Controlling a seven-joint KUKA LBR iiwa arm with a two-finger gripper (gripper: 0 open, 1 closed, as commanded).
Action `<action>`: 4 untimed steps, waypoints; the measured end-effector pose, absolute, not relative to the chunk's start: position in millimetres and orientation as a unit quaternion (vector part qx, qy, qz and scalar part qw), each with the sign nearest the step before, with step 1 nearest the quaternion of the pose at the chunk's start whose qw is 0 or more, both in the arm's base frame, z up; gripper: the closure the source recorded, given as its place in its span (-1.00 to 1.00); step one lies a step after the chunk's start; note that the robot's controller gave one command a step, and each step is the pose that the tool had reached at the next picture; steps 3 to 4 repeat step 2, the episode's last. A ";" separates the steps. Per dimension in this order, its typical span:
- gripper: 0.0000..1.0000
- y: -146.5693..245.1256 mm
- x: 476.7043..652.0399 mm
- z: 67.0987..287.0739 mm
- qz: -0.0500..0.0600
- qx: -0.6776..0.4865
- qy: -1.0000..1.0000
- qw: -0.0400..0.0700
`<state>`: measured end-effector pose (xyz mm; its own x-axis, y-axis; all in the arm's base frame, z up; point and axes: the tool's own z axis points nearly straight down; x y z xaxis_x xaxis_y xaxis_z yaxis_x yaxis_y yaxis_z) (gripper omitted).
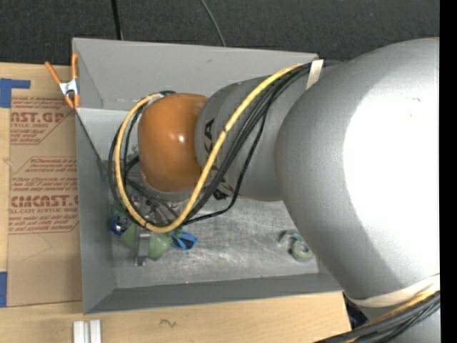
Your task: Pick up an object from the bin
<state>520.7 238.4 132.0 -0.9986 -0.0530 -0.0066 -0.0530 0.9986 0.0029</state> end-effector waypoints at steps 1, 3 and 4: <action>1.00 239.4 521.3 158.8 0.001 -0.027 1.000 0.002; 1.00 239.9 521.6 163.6 0.001 -0.027 1.000 0.001; 1.00 239.9 521.6 163.6 0.001 -0.027 1.000 0.001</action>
Offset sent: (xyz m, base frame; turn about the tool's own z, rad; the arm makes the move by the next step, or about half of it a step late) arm 0.0000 0.0000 0.0255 0.0000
